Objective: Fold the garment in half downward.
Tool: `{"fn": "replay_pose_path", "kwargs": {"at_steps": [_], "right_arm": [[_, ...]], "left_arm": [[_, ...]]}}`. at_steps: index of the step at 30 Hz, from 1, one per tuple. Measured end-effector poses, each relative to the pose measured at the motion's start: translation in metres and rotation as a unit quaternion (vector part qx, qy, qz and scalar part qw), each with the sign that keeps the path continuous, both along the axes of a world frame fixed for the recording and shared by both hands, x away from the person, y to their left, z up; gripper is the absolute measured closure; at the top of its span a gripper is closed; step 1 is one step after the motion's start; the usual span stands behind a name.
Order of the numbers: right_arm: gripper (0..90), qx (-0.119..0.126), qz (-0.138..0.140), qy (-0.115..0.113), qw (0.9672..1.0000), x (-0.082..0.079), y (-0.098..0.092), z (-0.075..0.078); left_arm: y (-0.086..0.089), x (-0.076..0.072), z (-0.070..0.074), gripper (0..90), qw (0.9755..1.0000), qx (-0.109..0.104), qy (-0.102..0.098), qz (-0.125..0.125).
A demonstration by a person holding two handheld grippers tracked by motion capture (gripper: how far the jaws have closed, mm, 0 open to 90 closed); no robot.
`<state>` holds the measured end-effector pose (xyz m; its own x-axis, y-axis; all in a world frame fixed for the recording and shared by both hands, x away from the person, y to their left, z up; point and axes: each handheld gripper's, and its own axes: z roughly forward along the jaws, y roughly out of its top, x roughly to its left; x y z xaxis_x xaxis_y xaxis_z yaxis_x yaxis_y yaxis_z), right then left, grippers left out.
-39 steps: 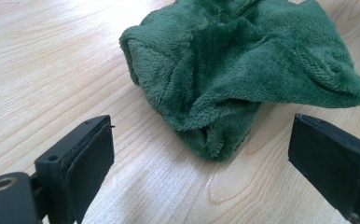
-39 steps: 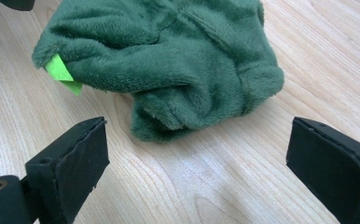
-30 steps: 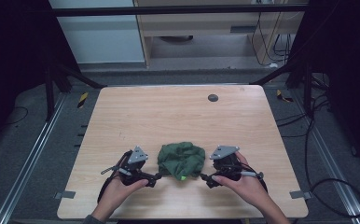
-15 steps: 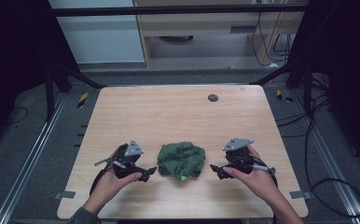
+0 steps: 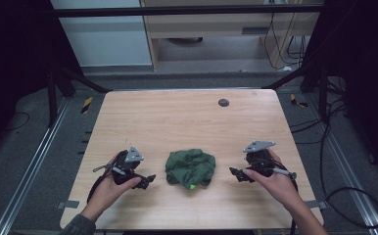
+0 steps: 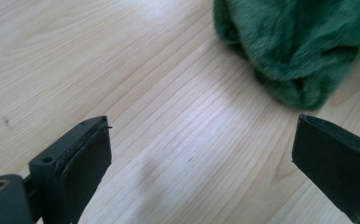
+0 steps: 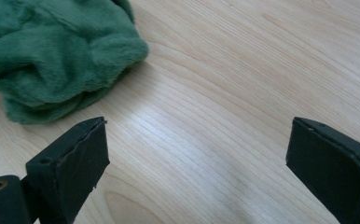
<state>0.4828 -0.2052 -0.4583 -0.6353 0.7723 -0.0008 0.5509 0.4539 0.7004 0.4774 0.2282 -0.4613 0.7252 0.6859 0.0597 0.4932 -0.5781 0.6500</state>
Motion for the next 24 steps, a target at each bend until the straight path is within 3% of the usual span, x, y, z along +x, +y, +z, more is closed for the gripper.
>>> {"fn": "replay_pose_path", "kwargs": {"at_steps": [6,17,24], "right_arm": [[6.4,0.005,-0.027,0.021,0.9994,0.014,-0.015,-0.008],[6.7,0.0,-0.055,0.042,0.9976,0.027,-0.029,-0.018],[7.6,-0.003,-0.076,0.028,0.9967,0.037,-0.033,-0.022]], "left_arm": [[0.023,0.008,-0.006,4.0,0.9996,-0.014,0.012,0.023],[0.042,0.018,-0.02,4.5,0.9978,-0.004,0.025,0.061],[0.046,0.026,-0.034,4.5,0.9963,-0.002,0.028,0.081]]}}
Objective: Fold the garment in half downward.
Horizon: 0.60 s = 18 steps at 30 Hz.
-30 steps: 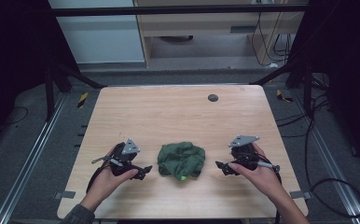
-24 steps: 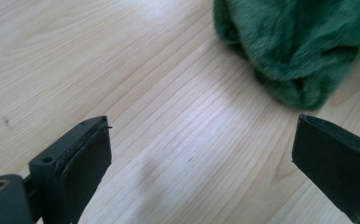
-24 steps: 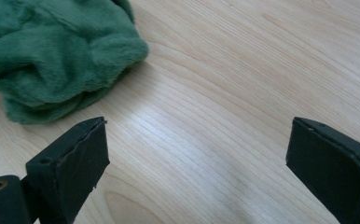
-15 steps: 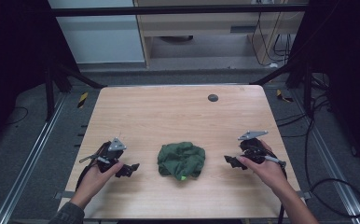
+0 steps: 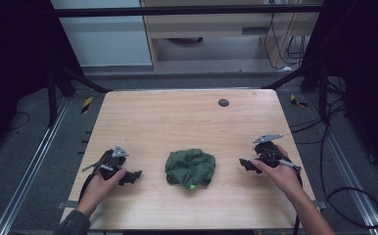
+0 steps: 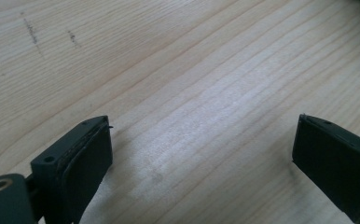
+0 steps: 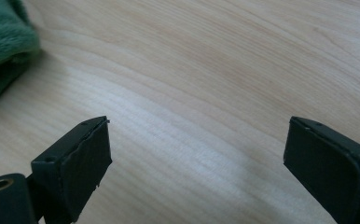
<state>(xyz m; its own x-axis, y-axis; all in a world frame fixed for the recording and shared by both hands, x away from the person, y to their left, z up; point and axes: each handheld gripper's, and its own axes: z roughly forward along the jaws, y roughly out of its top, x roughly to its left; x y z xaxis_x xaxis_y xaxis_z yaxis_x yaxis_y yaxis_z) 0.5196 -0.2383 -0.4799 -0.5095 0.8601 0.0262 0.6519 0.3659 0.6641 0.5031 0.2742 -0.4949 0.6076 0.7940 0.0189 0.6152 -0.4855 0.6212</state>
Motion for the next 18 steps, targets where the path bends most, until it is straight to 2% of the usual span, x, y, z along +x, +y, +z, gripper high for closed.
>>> {"fn": "replay_pose_path", "kwargs": {"at_steps": [7,8,10,11,18], "right_arm": [[8.4,0.001,-0.031,-0.003,0.9995,0.016,-0.004,-0.009],[8.6,0.007,-0.048,-0.001,0.9988,0.021,-0.005,-0.012],[8.7,0.009,-0.054,-0.003,0.9985,0.022,-0.005,-0.014],[9.1,0.013,-0.071,-0.005,0.9974,0.026,-0.005,-0.017],[8.1,0.022,-0.099,-0.02,0.9947,0.031,-0.001,-0.025]], "left_arm": [[0.005,0.009,-0.001,4.5,0.9995,-0.006,-0.015,0.027],[0.006,0.012,-0.003,4.5,0.9991,-0.008,-0.018,0.037],[0.007,0.013,-0.004,4.5,0.9989,-0.009,-0.019,0.041],[0.008,0.016,-0.005,4.6,0.9984,-0.011,-0.024,0.05],[0.011,0.022,-0.009,3.6,0.9973,-0.024,-0.037,0.059]]}}
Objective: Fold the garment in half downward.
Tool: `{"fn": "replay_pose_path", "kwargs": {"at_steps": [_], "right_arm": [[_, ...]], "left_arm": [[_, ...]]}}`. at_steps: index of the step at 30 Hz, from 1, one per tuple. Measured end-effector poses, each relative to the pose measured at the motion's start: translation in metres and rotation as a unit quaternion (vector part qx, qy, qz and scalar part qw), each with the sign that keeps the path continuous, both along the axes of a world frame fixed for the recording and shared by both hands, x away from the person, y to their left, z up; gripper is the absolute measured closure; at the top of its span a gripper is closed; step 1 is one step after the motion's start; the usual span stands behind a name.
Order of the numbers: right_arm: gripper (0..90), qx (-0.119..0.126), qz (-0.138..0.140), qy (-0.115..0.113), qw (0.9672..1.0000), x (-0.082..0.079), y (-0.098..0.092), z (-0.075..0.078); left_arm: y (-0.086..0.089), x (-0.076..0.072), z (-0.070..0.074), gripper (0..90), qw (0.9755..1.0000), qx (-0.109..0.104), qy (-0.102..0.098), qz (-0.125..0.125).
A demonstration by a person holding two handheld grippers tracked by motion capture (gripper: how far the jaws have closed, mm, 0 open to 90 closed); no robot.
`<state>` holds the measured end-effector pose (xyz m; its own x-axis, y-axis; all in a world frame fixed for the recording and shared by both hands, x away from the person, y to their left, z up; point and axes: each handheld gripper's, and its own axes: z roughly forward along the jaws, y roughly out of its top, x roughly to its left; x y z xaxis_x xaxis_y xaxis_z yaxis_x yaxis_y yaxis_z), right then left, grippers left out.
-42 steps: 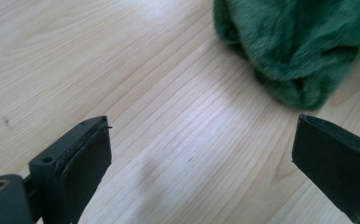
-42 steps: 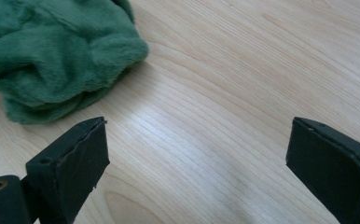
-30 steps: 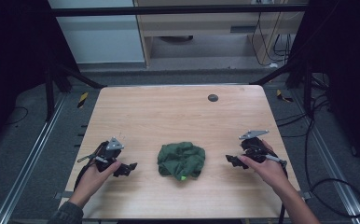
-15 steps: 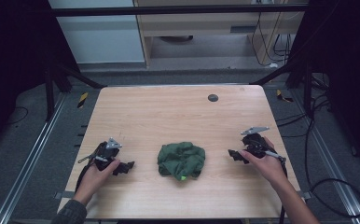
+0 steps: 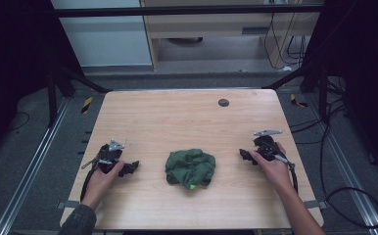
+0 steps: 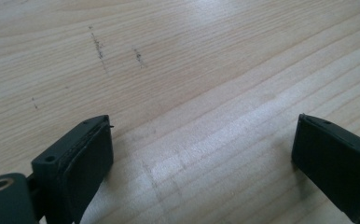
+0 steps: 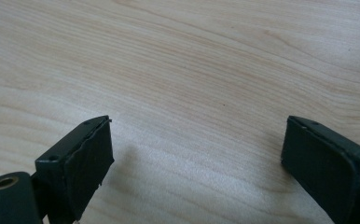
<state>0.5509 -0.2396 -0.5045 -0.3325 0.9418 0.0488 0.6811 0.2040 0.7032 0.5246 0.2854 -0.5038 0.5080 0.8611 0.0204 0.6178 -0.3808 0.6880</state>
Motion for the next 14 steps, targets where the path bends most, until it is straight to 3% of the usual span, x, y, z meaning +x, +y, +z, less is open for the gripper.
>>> {"fn": "replay_pose_path", "kwargs": {"at_steps": [3,6,9,10,14], "right_arm": [[7.6,-0.003,-0.014,-0.008,0.9999,0.001,0.004,-0.002],[2.9,-0.02,-0.022,-0.026,0.9992,0.004,0.009,-0.007],[1.6,-0.02,-0.028,-0.025,0.9991,0.005,0.011,-0.007],[0.2,-0.018,-0.048,-0.019,0.9985,0.004,0.013,-0.007],[0.2,-0.02,-0.054,-0.019,0.9981,0.003,0.013,-0.007]], "left_arm": [[0.0,0.0,-0.004,1.8,0.9998,-0.01,-0.017,0.0],[-0.001,-0.001,-0.004,1.4,0.9998,-0.007,-0.016,0.003],[-0.001,-0.001,-0.004,0.8,0.9998,-0.008,-0.016,0.006],[-0.002,-0.001,-0.004,0.5,0.9998,-0.01,-0.017,0.01],[-0.002,0.0,-0.005,0.0,0.9997,-0.01,-0.016,0.013]]}}
